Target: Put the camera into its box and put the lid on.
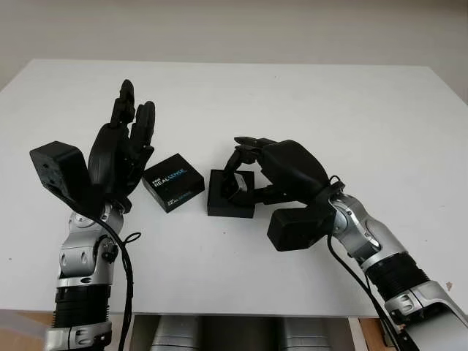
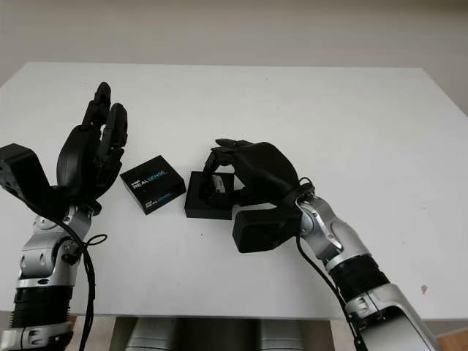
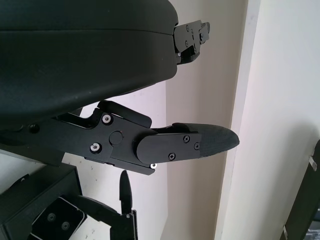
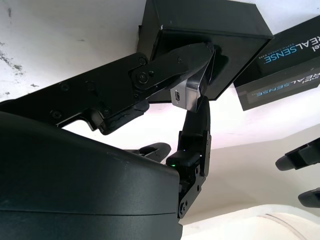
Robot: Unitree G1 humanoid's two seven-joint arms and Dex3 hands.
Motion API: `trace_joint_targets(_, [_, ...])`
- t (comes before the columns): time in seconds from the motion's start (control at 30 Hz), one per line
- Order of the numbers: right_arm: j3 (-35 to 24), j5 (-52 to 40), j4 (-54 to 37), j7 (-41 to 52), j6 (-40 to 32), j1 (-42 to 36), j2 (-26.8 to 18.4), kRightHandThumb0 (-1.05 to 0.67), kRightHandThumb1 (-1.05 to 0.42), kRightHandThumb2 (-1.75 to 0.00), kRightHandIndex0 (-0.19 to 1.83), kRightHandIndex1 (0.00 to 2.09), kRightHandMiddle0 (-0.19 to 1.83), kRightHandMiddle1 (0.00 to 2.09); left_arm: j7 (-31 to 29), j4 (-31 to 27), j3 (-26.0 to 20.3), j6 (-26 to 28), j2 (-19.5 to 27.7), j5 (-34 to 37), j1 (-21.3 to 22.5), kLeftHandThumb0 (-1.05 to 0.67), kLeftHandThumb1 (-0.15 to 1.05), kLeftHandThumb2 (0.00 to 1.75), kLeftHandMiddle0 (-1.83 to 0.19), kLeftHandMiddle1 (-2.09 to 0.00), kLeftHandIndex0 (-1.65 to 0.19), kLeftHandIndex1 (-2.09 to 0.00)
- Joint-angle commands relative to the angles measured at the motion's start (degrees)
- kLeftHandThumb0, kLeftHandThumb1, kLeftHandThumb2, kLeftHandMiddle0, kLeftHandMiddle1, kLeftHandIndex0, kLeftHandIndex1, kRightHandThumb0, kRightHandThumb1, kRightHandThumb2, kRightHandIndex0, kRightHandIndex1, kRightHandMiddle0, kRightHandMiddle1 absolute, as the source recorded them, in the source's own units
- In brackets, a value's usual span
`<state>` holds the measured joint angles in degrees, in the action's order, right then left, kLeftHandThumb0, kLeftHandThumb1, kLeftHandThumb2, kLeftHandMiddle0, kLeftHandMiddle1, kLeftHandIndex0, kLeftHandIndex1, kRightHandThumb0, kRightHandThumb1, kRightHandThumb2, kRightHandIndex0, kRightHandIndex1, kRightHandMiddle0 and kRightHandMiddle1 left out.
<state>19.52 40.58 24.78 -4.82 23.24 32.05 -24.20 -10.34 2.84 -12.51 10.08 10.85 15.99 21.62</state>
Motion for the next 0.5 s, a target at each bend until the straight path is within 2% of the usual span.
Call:
trace_joint_targets(0.0, [0.3,0.5,0.2,-0.2,0.8,0.9,-0.9,-0.41,-0.89,-0.06,0.45,0.08,0.52,1.36,-0.3,-1.1,0.0,0.1,0.2,0.4,-0.2,-0.67,1.05,0.44,0.19,0.00,0.19,0.00])
trace_joint_targets(0.23, [0.3,1.0,-0.2,-0.8,2.4,1.9,-1.7,-0.42,-0.90,-0.06,0.45,0.07,0.49,1.44,-0.4,-0.9,0.0,0.0,0.3,0.3,0.0,-0.67,1.05,0.44,0.19,0.00,0.19,0.00])
trace_joint_targets(0.47, [-0.6,-0.9,-0.2,-1.5,2.7,2.0,-0.9,-0.43,-0.89,-0.05,0.46,0.08,0.50,1.42,-0.4,-0.9,0.2,0.0,0.6,-0.2,0.2,-0.66,1.05,0.46,0.19,0.00,0.19,0.00])
